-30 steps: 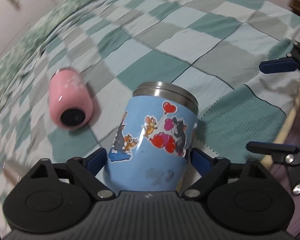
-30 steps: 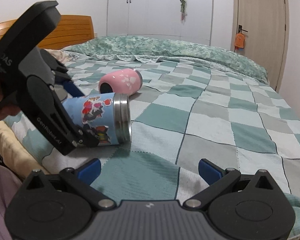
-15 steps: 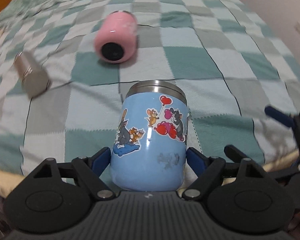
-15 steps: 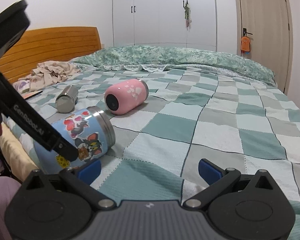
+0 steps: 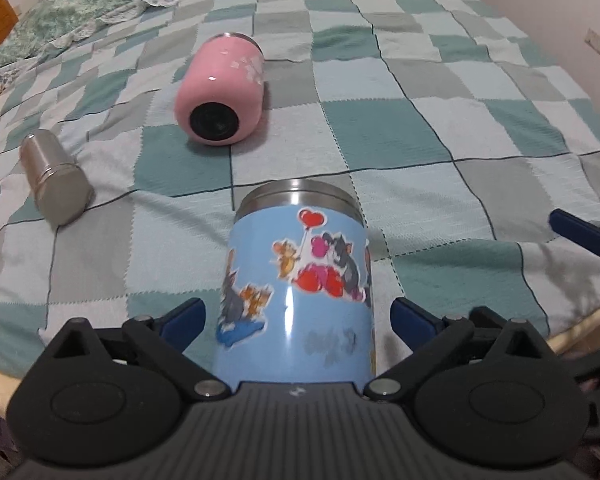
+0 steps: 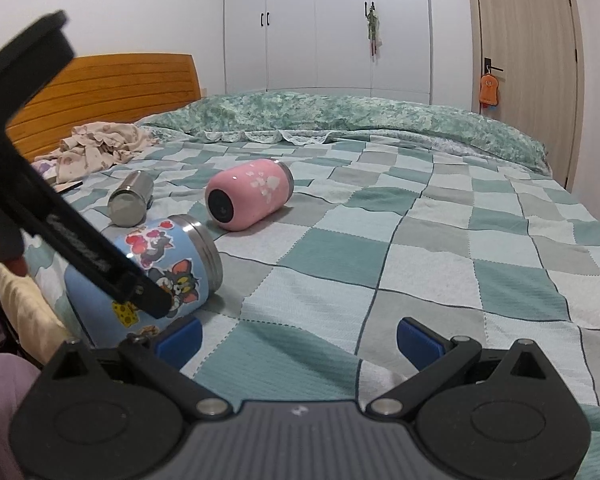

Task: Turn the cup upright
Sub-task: 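Rotate the blue cup upright in the left tool, rim up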

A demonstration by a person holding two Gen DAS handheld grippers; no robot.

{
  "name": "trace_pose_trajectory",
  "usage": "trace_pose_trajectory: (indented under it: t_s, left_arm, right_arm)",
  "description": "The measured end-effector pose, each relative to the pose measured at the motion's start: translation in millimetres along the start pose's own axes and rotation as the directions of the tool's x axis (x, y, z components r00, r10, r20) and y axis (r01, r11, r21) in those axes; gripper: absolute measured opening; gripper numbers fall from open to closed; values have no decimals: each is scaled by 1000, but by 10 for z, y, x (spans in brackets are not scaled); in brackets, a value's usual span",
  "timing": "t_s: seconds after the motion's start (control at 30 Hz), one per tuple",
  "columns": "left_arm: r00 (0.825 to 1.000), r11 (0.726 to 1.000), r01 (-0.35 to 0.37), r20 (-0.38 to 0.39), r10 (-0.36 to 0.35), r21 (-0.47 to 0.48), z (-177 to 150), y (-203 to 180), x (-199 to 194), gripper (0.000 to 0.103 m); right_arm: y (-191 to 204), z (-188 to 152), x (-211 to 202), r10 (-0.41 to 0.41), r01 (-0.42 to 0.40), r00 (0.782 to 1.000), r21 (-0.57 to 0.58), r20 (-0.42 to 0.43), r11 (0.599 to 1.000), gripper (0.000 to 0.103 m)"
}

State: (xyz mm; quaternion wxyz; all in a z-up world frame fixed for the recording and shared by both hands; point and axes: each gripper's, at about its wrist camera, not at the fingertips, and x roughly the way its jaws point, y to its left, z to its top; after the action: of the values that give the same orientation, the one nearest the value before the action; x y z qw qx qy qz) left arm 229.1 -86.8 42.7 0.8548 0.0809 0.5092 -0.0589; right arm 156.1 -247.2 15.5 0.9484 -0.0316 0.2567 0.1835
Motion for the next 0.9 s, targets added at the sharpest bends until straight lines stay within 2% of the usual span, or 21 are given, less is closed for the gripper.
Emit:
trace_pose_trajectory:
  t_s: [0.13,0.17,0.2,0.4,0.53,0.63,0.77,0.9]
  left_arm:
    - [999,1000,-18,-32,18,7,61,-26,158,98]
    - [999,1000,-5,-42,5,-3,65,-17,187,87]
    - [999,1000,-11,-45,10,-9,68,-10,202,85]
    - [999,998,28,42,-26,-48,-47,78,119,84]
    - [991,996,64,120,-55,-70,-171,139,0,84]
    - [981,993,92,179,-78,-75,-264,174,-103,84]
    - [957,987,146,263,-123,-70,-355,188,-256,84]
    - [918,985,168,369,-146,-28,-351,97,-438,84]
  right_arm:
    - [-28,12,-18,-12,12,1000,-6,-1,1000,103]
    - [-34,14,-23,-14,14,1000,-6,-1,1000,103]
    - [-38,14,-29,-15,15,1000,-7,0,1000,103]
    - [-25,2,-45,-20,20,1000,-7,-1,1000,103]
    - [-6,-41,-76,-36,36,999,6,9,999,103]
    - [2,-78,-149,-52,50,997,24,51,998,103]
    - [10,-156,-289,-102,97,987,45,127,994,103]
    - [20,-221,-386,-158,153,971,41,180,987,103]
